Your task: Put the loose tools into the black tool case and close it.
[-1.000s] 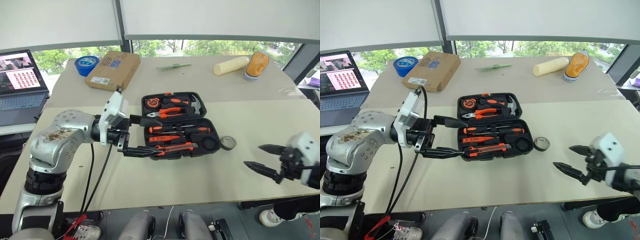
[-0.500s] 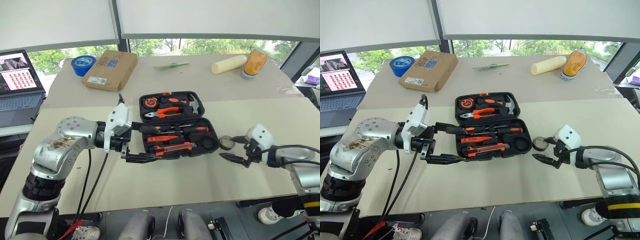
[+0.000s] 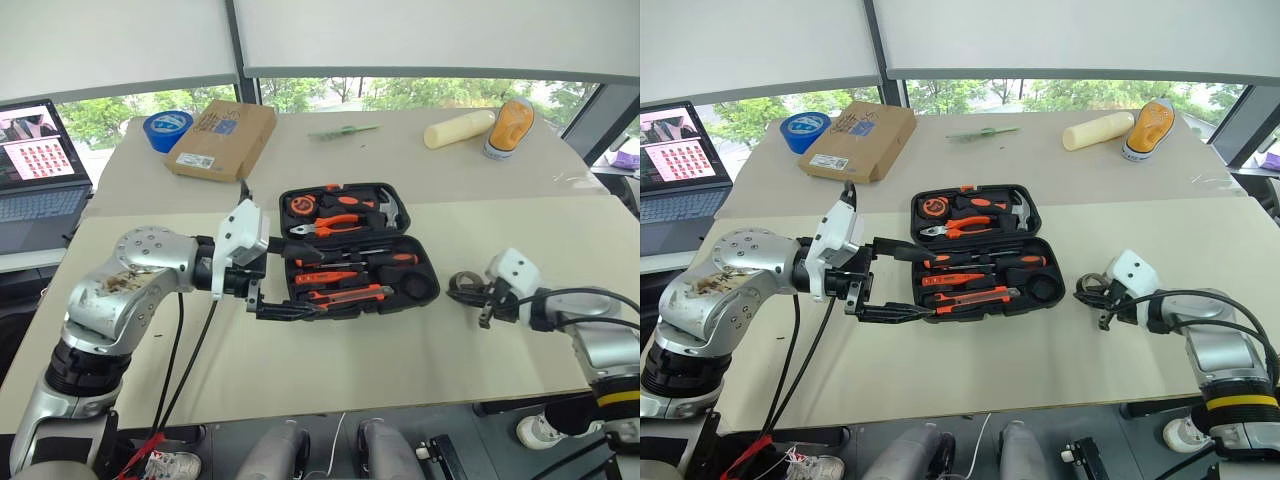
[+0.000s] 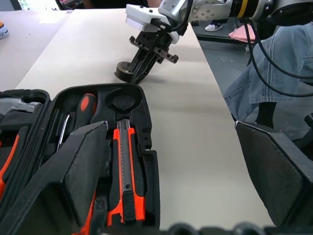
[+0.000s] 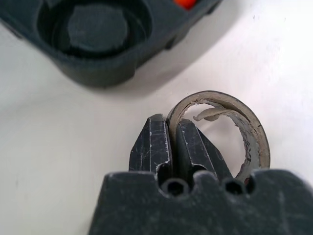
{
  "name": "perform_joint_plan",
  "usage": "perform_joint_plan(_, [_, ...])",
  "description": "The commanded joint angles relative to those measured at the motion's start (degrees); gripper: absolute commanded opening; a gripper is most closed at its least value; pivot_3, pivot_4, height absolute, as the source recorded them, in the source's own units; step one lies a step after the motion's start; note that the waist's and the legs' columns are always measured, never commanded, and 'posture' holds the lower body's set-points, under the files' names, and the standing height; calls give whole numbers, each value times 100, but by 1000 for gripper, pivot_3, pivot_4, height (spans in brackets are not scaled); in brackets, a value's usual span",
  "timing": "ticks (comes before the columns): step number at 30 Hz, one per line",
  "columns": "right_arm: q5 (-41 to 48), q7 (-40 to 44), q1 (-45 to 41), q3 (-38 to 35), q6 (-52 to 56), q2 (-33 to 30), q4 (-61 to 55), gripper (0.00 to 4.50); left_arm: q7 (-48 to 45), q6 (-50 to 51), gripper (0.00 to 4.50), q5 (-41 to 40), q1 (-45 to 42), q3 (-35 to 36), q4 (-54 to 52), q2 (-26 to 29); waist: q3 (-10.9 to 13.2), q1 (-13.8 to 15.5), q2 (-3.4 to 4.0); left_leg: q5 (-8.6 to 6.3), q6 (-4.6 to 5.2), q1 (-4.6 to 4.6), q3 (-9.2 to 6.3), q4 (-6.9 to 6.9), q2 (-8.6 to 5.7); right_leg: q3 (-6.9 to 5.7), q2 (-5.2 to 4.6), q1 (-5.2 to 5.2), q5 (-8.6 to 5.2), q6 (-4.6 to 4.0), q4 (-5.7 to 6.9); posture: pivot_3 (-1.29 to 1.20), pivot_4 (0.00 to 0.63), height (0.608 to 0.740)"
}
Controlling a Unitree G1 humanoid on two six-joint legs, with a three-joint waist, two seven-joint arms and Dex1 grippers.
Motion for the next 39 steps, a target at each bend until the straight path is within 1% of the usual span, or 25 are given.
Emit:
perform_joint_plan(1, [702,165,-210,-658,495,-205,-654,38,-113,-333,4500,111,145,15,5,113,2,-5,6,0,0,-1,0,-1,1,1,-1,-2,0,0,0,0,150,735])
perform_joint_plan(4, [1202,361,-379,-566,1146,-223,-1627,38,-91,-373,4500,110,259,26,-76,126,3,-38,10,-1,-2,0,0,-5,6,6,-7,-6,0,-1,1,0,150,735])
perform_joint_plan(9, [1027,388,-596,155,1470,-172,-2491,38,-75,-406,4500,138,227,13,-41,80,3,-26,10,-8,-9,-1,-2,-4,14,1,-7,-5,0,-1,-1,0,150,735])
perform_joint_plan(12, [738,413,-634,570,1428,-216,-2601,38,-59,-420,4500,137,194,-5,-24,71,3,24,10,-10,-5,-4,-1,2,7,-3,-7,-4,0,-1,-1,0,150,735])
perform_joint_plan(14, [368,268,-703,932,1441,-182,-2469,38,-44,-438,4500,158,202,-9,-22,74,3,27,10,-12,-6,-4,-1,6,4,-4,-6,-3,0,-1,-2,0,150,735])
perform_joint_plan(16, [35,118,-782,1140,1381,-159,-2280,38,-14,-433,4500,164,217,-7,-37,76,3,19,10,-12,-6,-4,-1,6,3,-3,-7,-4,0,-1,-1,0,150,735])
perform_joint_plan(18, [-151,55,-820,1232,1395,-191,-2135,38,33,-397,4500,141,255,9,-92,80,3,7,10,-11,-8,-5,-1,5,4,-2,-7,-7,0,-1,0,0,150,735])
perform_joint_plan(21, [-168,134,-759,1257,1416,-194,-2150,38,57,-387,4500,120,298,19,-134,90,3,0,10,-9,-6,-4,-1,3,5,-2,-7,-8,0,-1,1,0,150,735])
perform_joint_plan(23, [-70,176,-698,1238,1551,-130,-2254,803,61,-415,4500,138,310,13,-108,93,3,-2,10,-9,-6,-4,-1,3,7,-1,-8,-8,0,-1,0,0,150,735])
perform_joint_plan(24, [-68,179,-672,1244,1564,-120,-2287,899,64,-431,4500,153,305,7,-85,89,3,-2,10,-10,-6,-4,-1,2,7,-1,-7,-8,0,-1,0,0,150,735])
perform_joint_plan(27, [10,216,-606,1181,1638,-143,-2424,1858,74,-448,4500,173,264,-4,-30,75,3,4,10,-10,-7,-3,-2,2,7,-2,-7,-6,0,-1,0,0,150,735])
perform_joint_plan(29, [138,239,-587,1082,1781,-169,-2544,2614,74,-456,4500,179,244,-9,-5,72,3,7,10,-10,-7,-3,-2,2,7,-3,-6,-5,0,-1,-1,0,150,735])
perform_joint_plan(30, [185,253,-574,1044,1835,-193,-2600,2905,74,-468,4500,188,237,-14,11,72,3,7,9,-11,-7,-3,-2,3,6,-3,-6,-4,0,-1,-1,0,150,735])
perform_joint_plan(34, [280,265,-457,840,1922,-359,-2779,4309,88,-532,4500,237,218,-41,76,58,3,6,10,-10,-6,-4,-2,3,6,-2,-8,-5,0,-1,-1,0,150,735])
perform_joint_plan(35, [288,260,-441,778,1926,-396,-2796,4480,94,-540,4500,244,212,-46,95,57,3,3,10,-10,-6,-5,-1,3,5,-1,-8,-7,0,-1,0,0,150,735])
perform_joint_plan(39, [578,230,-413,163,2084,-577,-2652,4480,214,-626,4500,423,323,69,315,137,3,1,10,-11,-7,-4,-1,1,5,-1,-7,-7,0,-1,-1,0,150,735])
